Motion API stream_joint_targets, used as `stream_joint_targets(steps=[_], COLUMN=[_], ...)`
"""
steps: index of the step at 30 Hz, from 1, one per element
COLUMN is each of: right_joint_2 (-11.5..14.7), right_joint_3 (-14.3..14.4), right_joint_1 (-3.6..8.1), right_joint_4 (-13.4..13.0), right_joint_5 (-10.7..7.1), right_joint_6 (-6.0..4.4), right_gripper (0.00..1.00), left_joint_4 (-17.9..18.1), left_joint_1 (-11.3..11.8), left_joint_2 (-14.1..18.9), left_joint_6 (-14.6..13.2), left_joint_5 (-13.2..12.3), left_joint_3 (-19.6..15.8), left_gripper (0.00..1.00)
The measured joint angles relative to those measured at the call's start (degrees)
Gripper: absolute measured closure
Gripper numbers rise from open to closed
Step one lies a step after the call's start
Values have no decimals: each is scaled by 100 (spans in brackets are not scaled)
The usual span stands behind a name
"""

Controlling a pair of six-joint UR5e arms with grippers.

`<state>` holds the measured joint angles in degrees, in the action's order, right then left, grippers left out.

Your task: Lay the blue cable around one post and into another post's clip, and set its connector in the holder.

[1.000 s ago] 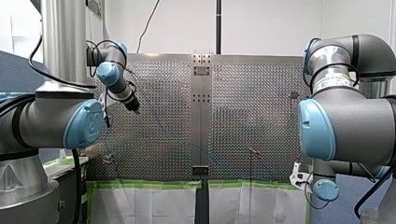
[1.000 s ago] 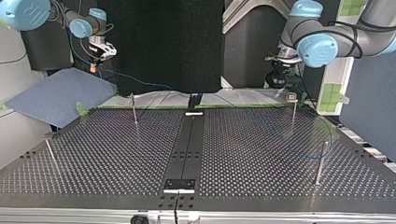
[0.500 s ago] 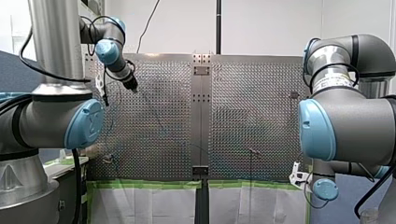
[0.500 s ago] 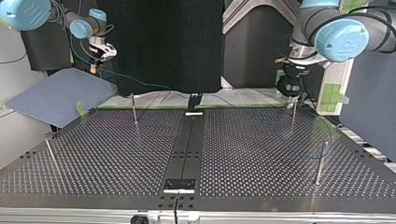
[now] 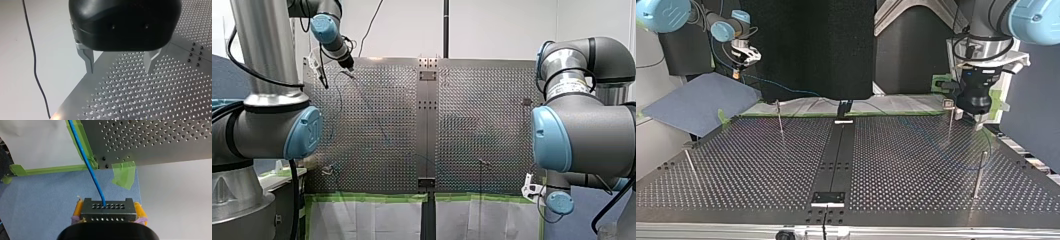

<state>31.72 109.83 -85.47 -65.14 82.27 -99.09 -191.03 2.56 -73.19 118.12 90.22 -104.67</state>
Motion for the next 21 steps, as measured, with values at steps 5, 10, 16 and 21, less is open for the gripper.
stream_joint_targets(steps=[5, 10, 16, 21], right_joint_2=[0, -1, 0, -1], right_joint_3=[0, -4, -19, -25], right_joint_1=[-7, -22, -36, -49], right_joint_4=[0, 1, 25, 49], right_joint_5=[-1, -7, -8, -9], right_joint_6=[-4, -5, -2, -1], right_gripper=[100, 100, 100, 100], left_joint_4=[-222, -299, -380, -470], left_joint_1=[45, 105, 218, 267], left_joint_2=[-209, -431, -485, -495], left_joint_6=[-114, -179, -34, -55], left_joint_5=[-26, -148, -189, -204], left_joint_3=[271, 538, 854, 1110], left_gripper=[2, 2, 2, 2])
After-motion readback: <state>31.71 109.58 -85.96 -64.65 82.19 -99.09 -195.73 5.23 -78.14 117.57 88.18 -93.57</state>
